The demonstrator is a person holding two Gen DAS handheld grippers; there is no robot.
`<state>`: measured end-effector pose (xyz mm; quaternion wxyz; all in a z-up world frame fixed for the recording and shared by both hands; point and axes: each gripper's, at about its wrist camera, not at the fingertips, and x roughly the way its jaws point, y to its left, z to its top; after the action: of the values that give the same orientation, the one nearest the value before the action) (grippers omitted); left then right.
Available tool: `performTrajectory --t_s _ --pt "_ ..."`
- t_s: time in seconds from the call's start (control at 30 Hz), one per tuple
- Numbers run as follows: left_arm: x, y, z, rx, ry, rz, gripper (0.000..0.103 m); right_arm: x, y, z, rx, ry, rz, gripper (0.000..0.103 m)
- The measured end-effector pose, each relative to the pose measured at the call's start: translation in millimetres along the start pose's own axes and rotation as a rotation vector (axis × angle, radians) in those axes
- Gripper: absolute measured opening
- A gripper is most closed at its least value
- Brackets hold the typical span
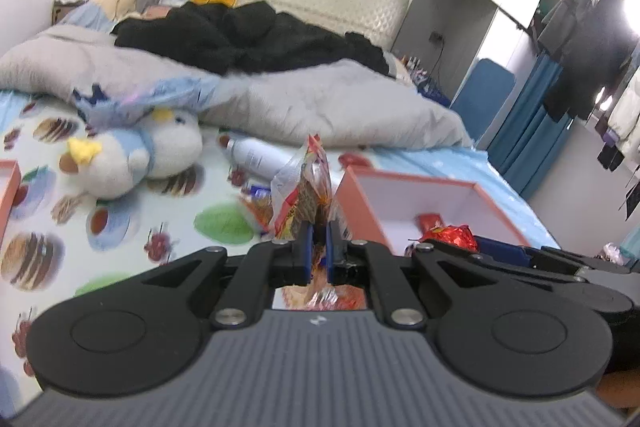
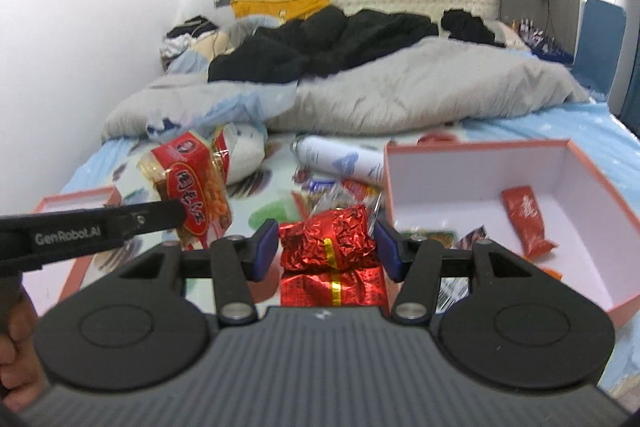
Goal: Organize snacks
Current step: 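Lift both held packs and carry them over the pink box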
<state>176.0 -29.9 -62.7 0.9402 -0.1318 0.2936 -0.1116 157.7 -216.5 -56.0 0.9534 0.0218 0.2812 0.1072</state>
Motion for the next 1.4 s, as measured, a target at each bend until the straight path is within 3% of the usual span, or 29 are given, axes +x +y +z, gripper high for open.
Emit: performTrajectory --t_s 0.37,0.57,0.8,1.17,1.4 --pt "-17.2 -44.0 48.9 0.033 -0.085 -0.044 0.008 -29.6 -17.7 43.0 -0.002 -0.114 -0.039 0.056" --pt "-14.8 -72.1 63.4 0.037 -0.106 -0.105 0.008 -44.7 -35.3 61.3 -0.007 -0.158 -0.07 0.056" --pt "11.8 -113.5 65.7 0.086 -0.066 -0.166 0.008 -58.8 -69.2 75.4 0.009 -0.202 -0.154 0.056" --pt "103.7 -150.2 52.2 0.132 0.077 -0.195 0.008 -10.9 -146.1 49.0 0.125 -0.035 -0.25 0.056" --pt "173.7 -165.3 27.9 0.164 0.229 -0.205 0.008 26.4 -188.1 18.2 0.179 0.089 -0.274 0.056"
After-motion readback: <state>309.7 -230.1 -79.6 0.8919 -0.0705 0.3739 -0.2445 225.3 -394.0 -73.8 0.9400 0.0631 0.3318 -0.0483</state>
